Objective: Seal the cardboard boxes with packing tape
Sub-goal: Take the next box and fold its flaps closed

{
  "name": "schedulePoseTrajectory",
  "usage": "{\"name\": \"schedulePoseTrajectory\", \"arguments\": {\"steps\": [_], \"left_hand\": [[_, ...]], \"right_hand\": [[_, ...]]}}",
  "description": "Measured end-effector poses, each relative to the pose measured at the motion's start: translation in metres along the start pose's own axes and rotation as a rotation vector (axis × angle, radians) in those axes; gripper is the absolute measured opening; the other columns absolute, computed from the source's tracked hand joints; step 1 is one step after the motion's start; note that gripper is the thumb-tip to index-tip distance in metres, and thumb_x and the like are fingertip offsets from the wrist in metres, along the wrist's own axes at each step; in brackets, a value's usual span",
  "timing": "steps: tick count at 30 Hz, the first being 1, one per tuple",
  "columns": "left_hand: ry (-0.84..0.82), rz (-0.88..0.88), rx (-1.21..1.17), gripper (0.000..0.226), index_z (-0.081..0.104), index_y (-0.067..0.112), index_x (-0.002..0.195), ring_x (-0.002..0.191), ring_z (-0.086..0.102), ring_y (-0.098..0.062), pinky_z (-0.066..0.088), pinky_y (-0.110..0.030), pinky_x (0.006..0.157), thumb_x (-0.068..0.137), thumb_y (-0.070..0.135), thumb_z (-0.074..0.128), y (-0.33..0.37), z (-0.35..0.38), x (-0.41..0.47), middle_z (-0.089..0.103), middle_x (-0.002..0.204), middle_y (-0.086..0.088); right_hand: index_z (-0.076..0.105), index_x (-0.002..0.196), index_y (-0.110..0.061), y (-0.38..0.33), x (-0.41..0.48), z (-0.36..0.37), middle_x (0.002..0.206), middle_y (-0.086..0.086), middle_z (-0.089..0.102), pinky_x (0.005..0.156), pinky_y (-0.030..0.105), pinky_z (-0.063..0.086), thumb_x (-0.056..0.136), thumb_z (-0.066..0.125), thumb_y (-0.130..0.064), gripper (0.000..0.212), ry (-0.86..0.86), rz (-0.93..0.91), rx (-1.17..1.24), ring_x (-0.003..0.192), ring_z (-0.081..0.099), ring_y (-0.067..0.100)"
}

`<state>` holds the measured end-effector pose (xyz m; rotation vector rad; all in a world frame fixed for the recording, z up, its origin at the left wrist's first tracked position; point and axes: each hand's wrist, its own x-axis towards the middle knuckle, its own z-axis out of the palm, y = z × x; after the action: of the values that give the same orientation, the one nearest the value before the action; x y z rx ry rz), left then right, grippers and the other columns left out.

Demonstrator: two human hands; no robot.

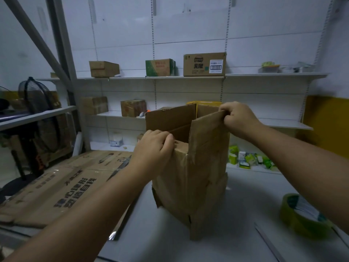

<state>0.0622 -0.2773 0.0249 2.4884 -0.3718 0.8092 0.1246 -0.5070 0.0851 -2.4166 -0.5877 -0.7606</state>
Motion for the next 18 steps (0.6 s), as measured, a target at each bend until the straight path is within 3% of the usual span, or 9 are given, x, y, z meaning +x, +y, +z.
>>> {"name": "schedulePoseTrajectory", "arguments": {"steps": [3,6,13,15,18], "left_hand": [[0.009,-0.031,-0.064,0.034,0.063,0.020,0.100,0.094,0.045,-0.008,0.030,-0.012,0.072,0.099,0.027,0.030,-0.010,0.001,0.006,0.055,0.094,0.008],[0.011,-0.033,-0.116,0.038,0.060,0.026,0.096,0.090,0.043,-0.003,0.030,-0.011,0.073,0.091,0.034,0.024,-0.017,0.004,0.007,0.053,0.093,0.011],[-0.067,0.018,0.016,0.040,0.064,0.019,0.087,0.083,0.043,-0.008,0.031,-0.014,0.069,0.098,0.040,0.032,0.024,0.002,-0.006,0.054,0.085,0.006],[-0.148,0.063,0.121,0.040,0.064,0.023,0.093,0.087,0.043,-0.007,0.035,-0.018,0.072,0.096,0.046,0.032,0.041,0.001,-0.017,0.055,0.092,0.007],[-0.164,0.186,0.132,0.035,0.059,0.034,0.113,0.098,0.040,-0.003,0.040,-0.022,0.083,0.094,0.049,0.034,0.063,0.000,-0.038,0.054,0.107,0.014]], "right_hand": [[0.047,0.056,-0.016,0.008,-0.005,0.008,0.057,0.009,0.048,0.051,0.024,0.028,0.075,0.044,0.000,0.026,0.077,-0.015,0.068,0.056,0.042,0.018],[0.048,0.059,-0.010,0.014,-0.012,0.018,0.057,0.008,0.045,0.053,0.027,0.028,0.079,0.045,0.009,0.027,0.116,0.009,0.110,0.057,0.040,0.019],[0.048,0.060,-0.010,0.026,-0.018,0.008,0.063,0.010,0.049,0.058,0.032,0.031,0.074,0.043,0.009,0.024,-0.113,0.072,-0.025,0.065,0.043,0.023],[0.052,0.062,-0.010,0.026,-0.015,-0.002,0.071,0.009,0.056,0.066,0.034,0.035,0.071,0.044,0.009,0.022,-0.182,0.043,-0.149,0.074,0.048,0.026],[0.060,0.074,-0.018,0.023,-0.019,-0.007,0.100,0.002,0.063,0.097,0.042,0.035,0.070,0.047,0.005,0.027,-0.184,-0.059,-0.277,0.102,0.053,0.023]]}}
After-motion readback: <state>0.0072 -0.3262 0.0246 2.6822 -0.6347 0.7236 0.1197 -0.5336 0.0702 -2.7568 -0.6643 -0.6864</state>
